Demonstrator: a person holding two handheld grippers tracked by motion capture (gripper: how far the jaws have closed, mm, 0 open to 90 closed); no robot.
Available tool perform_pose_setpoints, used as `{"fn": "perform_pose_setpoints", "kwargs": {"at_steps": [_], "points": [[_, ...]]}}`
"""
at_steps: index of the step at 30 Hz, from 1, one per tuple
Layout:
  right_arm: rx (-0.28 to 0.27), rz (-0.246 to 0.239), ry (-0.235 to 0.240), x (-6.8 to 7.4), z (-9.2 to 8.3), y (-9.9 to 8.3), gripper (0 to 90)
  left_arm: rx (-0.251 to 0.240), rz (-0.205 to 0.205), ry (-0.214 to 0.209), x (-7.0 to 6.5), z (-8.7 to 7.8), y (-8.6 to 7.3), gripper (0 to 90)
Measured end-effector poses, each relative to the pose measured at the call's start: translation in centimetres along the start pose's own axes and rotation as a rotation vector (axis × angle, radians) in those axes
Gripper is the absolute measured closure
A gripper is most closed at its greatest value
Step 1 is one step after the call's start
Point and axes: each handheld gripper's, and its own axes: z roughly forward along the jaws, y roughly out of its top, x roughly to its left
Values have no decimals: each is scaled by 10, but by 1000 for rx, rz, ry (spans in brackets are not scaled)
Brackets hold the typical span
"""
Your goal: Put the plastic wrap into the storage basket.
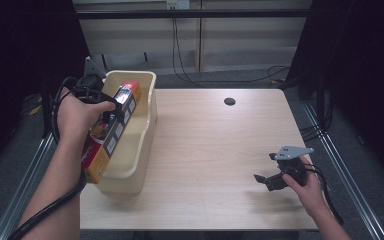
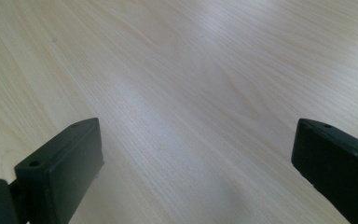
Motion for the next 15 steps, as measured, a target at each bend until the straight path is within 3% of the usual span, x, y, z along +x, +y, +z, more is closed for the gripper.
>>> {"fn": "perform_pose_setpoints", "kwargs": {"at_steps": [11, 15], "points": [[3, -3, -7, 1, 0, 0, 21, 25, 1, -13, 4, 16, -4, 406], [1, -4, -10, 0, 0, 0, 21, 39, -16, -17, 2, 24, -5, 406]]}}
